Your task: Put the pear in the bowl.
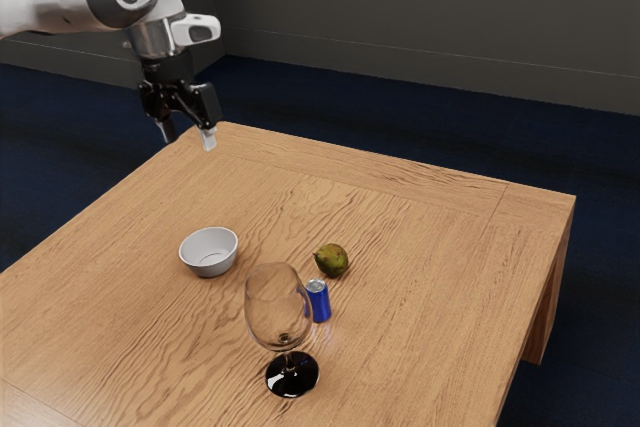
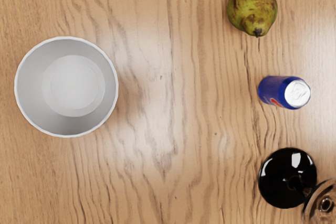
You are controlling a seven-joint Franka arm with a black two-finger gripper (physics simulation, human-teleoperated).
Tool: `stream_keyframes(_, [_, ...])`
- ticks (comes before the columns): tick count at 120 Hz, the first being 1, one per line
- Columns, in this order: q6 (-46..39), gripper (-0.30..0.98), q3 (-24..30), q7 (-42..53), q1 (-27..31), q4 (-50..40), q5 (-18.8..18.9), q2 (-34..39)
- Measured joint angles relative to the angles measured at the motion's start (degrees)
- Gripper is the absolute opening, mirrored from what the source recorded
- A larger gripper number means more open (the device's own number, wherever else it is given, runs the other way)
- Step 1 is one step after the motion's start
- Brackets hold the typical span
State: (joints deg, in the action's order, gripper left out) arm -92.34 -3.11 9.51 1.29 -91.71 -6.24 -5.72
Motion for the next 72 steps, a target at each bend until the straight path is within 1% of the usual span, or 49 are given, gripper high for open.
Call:
stream_keyframes(11, [-0.80, 0.67, -0.04, 0.37, 0.07, -0.03, 0.18, -0.27])
stream_keyframes(15, [-1.02, 0.67, -0.04, 0.47, -0.51, 0.18, 0.80, -0.90])
stream_keyframes(25, [-2.14, 0.67, -0.03, 0.68, -4.53, 0.42, 2.65, -2.33])
stream_keyframes(35, [-4.89, 0.67, 0.03, 0.86, -8.27, 0.57, 3.48, -5.28])
stream_keyframes(58, [-10.60, 0.67, 0.03, 1.17, -12.14, 3.93, 2.22, -14.38])
stream_keyframes(72, [-13.82, 0.67, 0.03, 1.04, -14.57, 4.35, 1.40, -18.09])
